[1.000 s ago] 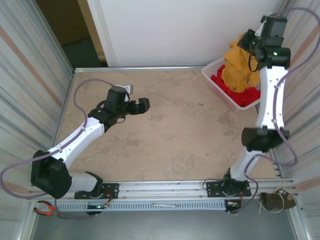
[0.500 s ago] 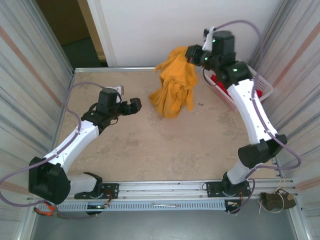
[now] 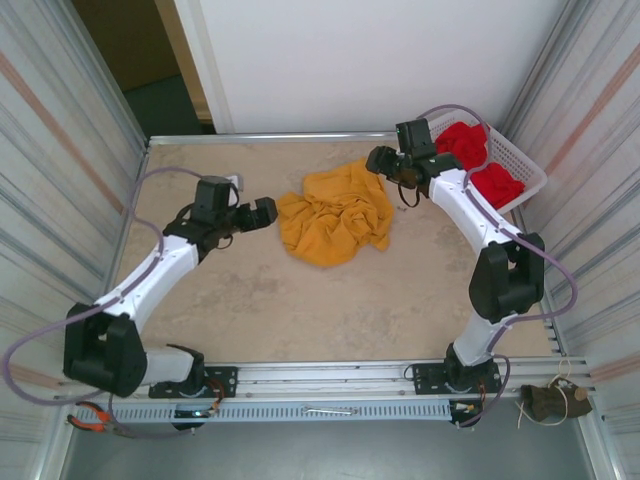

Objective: Fold the inside-out t-shirt

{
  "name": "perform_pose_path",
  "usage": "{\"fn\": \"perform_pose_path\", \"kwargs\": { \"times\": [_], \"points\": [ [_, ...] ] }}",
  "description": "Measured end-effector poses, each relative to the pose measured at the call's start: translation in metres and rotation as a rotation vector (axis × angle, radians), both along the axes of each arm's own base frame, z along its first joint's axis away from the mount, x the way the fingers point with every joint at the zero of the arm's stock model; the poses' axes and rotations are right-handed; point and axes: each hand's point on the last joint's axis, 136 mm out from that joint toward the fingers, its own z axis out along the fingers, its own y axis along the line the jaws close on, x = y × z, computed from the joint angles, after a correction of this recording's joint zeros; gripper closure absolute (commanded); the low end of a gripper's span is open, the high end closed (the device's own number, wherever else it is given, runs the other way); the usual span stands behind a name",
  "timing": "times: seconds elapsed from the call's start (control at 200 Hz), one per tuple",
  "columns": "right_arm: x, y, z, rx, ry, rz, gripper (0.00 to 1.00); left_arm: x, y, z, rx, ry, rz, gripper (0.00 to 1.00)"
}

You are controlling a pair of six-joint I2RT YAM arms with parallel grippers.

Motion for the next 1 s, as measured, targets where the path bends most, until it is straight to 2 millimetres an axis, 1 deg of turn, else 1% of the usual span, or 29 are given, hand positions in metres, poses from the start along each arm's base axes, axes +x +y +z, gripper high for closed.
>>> {"fn": "perform_pose_path", "kwargs": {
  "times": [0.085,0.17,0.255,0.316,0.336,0.341,0.386,0.446,0.491,0.591,0.631,0.661,0.721,0.766,0.797,0.832,0.867,0.897,0.937,0.962,0.997],
  "points": [
    [0.001,0.006,-0.005,-0.016,0.026,0.040,0.25,0.010,-0.008,-0.032,0.013,0.102,-0.019,0.01],
    [0.015,0.018,-0.012,-0.032,0.043,0.096,0.23,0.022,-0.017,-0.060,0.024,0.196,-0.035,0.02],
    [0.032,0.036,-0.031,-0.055,0.082,0.165,0.23,0.036,-0.024,-0.082,0.032,0.265,-0.047,0.02],
    [0.040,0.052,-0.047,-0.084,0.112,0.221,0.22,0.045,-0.029,-0.092,0.034,0.292,-0.051,0.02],
    [0.042,0.057,-0.050,-0.092,0.118,0.237,0.22,0.047,-0.030,-0.093,0.034,0.297,-0.052,0.02],
    [0.043,0.060,-0.053,-0.098,0.122,0.247,0.22,0.048,-0.030,-0.094,0.035,0.300,-0.052,0.02],
    [0.045,0.077,-0.065,-0.124,0.139,0.297,0.22,0.054,-0.032,-0.097,0.034,0.308,-0.052,0.03],
    [0.045,0.099,-0.078,-0.152,0.154,0.357,0.22,0.060,-0.032,-0.098,0.032,0.315,-0.046,0.06],
    [0.042,0.117,-0.088,-0.173,0.167,0.404,0.22,0.066,-0.031,-0.097,0.026,0.314,-0.035,0.10],
    [0.036,0.149,-0.103,-0.191,0.186,0.484,0.23,0.076,-0.029,-0.094,0.001,0.311,-0.018,0.21],
    [0.034,0.158,-0.107,-0.189,0.192,0.503,0.23,0.080,-0.030,-0.094,-0.012,0.311,-0.018,0.25],
    [0.033,0.164,-0.110,-0.183,0.197,0.516,0.24,0.083,-0.030,-0.094,-0.022,0.313,-0.014,0.26],
    [0.033,0.169,-0.116,-0.177,0.209,0.528,0.25,0.087,-0.033,-0.098,-0.037,0.323,-0.019,0.26],
    [0.031,0.168,-0.122,-0.174,0.228,0.531,0.27,0.086,-0.034,-0.103,-0.044,0.338,-0.020,0.26],
    [0.031,0.166,-0.127,-0.175,0.241,0.530,0.30,0.084,-0.036,-0.106,-0.048,0.348,-0.021,0.26],
    [0.030,0.164,-0.131,-0.177,0.256,0.527,0.36,0.084,-0.037,-0.109,-0.053,0.357,-0.022,0.29],
    [0.030,0.161,-0.134,-0.179,0.267,0.523,0.47,0.083,-0.038,-0.111,-0.057,0.364,-0.022,0.34],
    [0.030,0.158,-0.137,-0.183,0.276,0.523,0.63,0.082,-0.040,-0.113,-0.061,0.371,-0.022,0.40],
    [0.031,0.154,-0.139,-0.182,0.284,0.516,0.86,0.081,-0.043,-0.114,-0.065,0.373,-0.027,0.52],
    [0.031,0.153,-0.139,-0.179,0.287,0.515,0.99,0.081,-0.045,-0.115,-0.072,0.377,-0.026,0.62],
    [0.032,0.150,-0.139,-0.171,0.290,0.513,1.00,0.081,-0.048,-0.117,-0.078,0.377,-0.030,0.79]
  ]
}}
